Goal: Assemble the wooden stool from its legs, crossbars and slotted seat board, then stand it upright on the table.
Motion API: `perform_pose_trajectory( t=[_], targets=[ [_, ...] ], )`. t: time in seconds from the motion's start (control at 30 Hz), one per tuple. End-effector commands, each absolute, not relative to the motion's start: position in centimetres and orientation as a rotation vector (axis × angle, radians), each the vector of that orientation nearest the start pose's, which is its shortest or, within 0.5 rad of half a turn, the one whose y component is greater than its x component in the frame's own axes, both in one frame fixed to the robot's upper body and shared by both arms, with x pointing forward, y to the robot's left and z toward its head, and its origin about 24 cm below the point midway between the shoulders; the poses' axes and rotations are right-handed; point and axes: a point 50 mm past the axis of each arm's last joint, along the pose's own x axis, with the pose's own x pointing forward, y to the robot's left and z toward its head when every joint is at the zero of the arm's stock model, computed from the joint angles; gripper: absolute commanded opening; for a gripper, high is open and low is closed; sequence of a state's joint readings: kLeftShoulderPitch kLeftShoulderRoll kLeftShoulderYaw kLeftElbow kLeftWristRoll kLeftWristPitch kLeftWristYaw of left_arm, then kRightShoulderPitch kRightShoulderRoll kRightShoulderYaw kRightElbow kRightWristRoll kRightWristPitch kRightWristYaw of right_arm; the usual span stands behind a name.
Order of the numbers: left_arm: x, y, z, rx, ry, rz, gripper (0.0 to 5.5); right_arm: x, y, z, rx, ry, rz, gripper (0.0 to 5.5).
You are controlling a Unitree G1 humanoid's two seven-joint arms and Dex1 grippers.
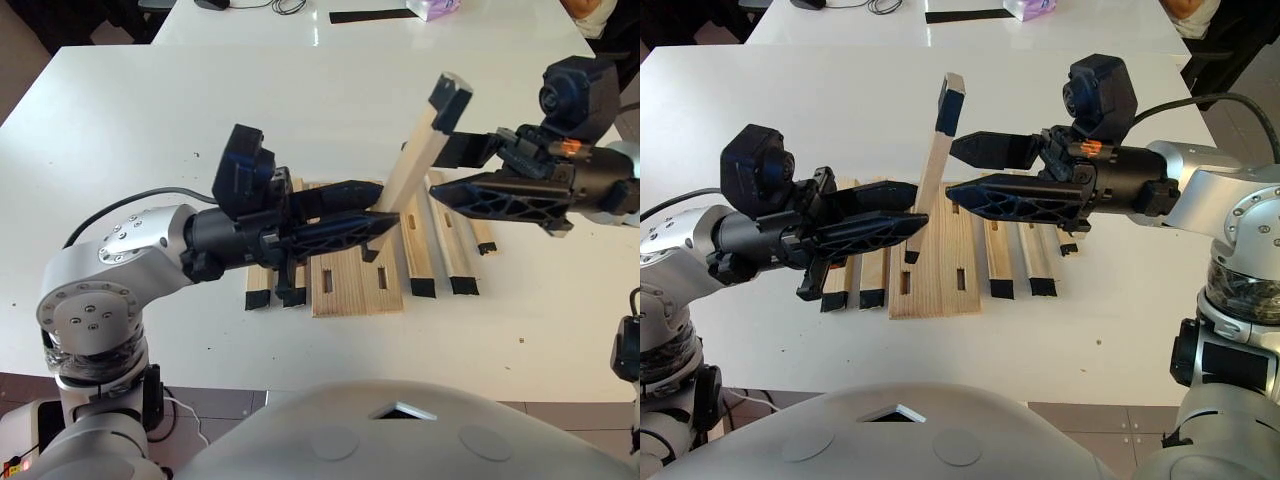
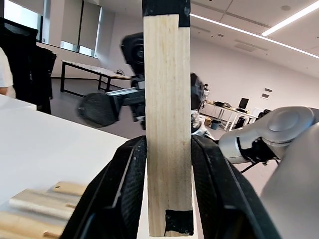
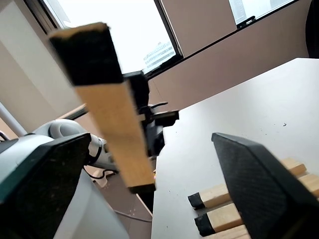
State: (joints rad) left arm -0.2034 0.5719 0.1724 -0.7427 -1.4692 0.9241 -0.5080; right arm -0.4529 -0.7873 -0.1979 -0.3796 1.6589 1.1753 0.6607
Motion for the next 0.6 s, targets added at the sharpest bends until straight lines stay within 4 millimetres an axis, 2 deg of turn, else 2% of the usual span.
perform_pose_trajectory(
  t=[0.03, 0.33, 0.6],
  targets=[
    [18.0, 13.0, 20.0, -0.360, 0.092, -1.399, 1.31, 21.0, -16.1, 23.1, 0.406, 0.294, 1.551, 4.46],
    [17.4, 13.4, 18.6, -0.273, 0.140, -1.402, 1.31, 20.3, -15.5, 22.7, 0.348, 0.292, 1.567, 4.46],
    [16.8, 12.6, 19.0, -0.269, 0.131, -1.466, 1.31, 20.0, -14.9, 21.7, 0.347, 0.288, 1.540, 4.46]
  ],
)
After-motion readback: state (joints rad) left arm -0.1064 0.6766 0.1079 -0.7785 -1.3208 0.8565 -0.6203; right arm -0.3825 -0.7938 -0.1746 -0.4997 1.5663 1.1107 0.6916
